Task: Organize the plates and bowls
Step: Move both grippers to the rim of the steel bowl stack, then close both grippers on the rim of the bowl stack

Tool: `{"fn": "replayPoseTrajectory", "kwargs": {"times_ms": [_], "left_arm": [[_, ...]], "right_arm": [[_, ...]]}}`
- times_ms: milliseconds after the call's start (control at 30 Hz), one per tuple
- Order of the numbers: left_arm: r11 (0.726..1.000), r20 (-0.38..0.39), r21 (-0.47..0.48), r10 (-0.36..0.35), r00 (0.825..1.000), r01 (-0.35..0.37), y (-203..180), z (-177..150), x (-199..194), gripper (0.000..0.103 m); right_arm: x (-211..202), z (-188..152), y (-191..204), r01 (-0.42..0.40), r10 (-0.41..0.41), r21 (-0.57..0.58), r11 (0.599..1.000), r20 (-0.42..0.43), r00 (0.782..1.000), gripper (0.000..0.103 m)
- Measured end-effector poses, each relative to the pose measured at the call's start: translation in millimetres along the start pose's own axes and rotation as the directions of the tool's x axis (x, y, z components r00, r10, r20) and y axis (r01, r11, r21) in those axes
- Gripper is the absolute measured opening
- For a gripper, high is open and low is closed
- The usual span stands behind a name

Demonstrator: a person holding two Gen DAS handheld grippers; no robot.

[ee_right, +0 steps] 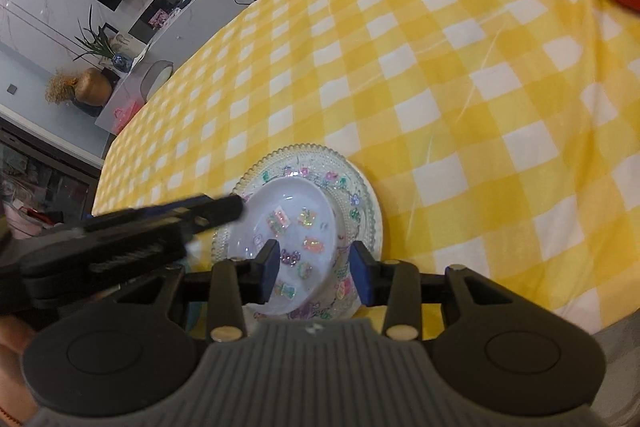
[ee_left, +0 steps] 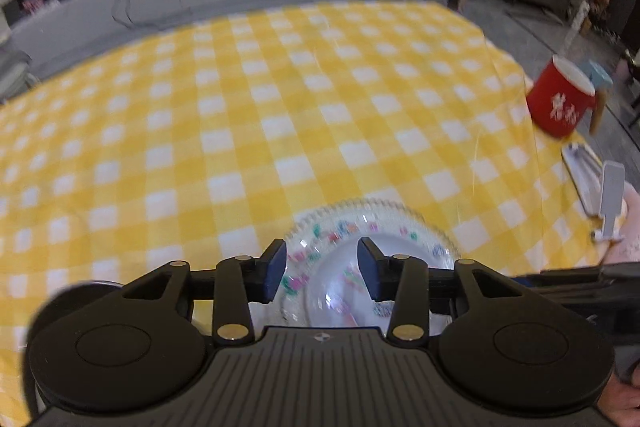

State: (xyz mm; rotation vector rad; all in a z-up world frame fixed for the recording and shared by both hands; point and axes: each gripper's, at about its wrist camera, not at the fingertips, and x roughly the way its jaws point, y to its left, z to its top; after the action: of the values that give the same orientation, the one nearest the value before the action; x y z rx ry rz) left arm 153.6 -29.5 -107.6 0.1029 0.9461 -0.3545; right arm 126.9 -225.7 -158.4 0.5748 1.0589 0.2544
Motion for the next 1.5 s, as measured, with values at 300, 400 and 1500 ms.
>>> {"fn": "replayPoseTrajectory", "kwargs": {"times_ms": [300,400,1500], "left_arm": [[0.982,0.017,-0.12,0.147,0.989,-0.144,20,-3,-73,0.056],[0.976,0.037,-0.147,0.169,0.985,-0.162,28,-8,-94,0.056],[0.914,-0.067,-0.387,0.099,0.993,-0.117,130,-83,-48,0.066]], "right_arm": [[-11,-2,25,0.065,-0.053,-0.145,0.987,0.086,0.995,0.036],[-21,-3,38,0.063,-0.045,-0.172,0.983,0.11,0.993,0.036],[70,-35,137,-0.016,0.008,-0.041,0.999,-0.181,0.984,0.054]]}}
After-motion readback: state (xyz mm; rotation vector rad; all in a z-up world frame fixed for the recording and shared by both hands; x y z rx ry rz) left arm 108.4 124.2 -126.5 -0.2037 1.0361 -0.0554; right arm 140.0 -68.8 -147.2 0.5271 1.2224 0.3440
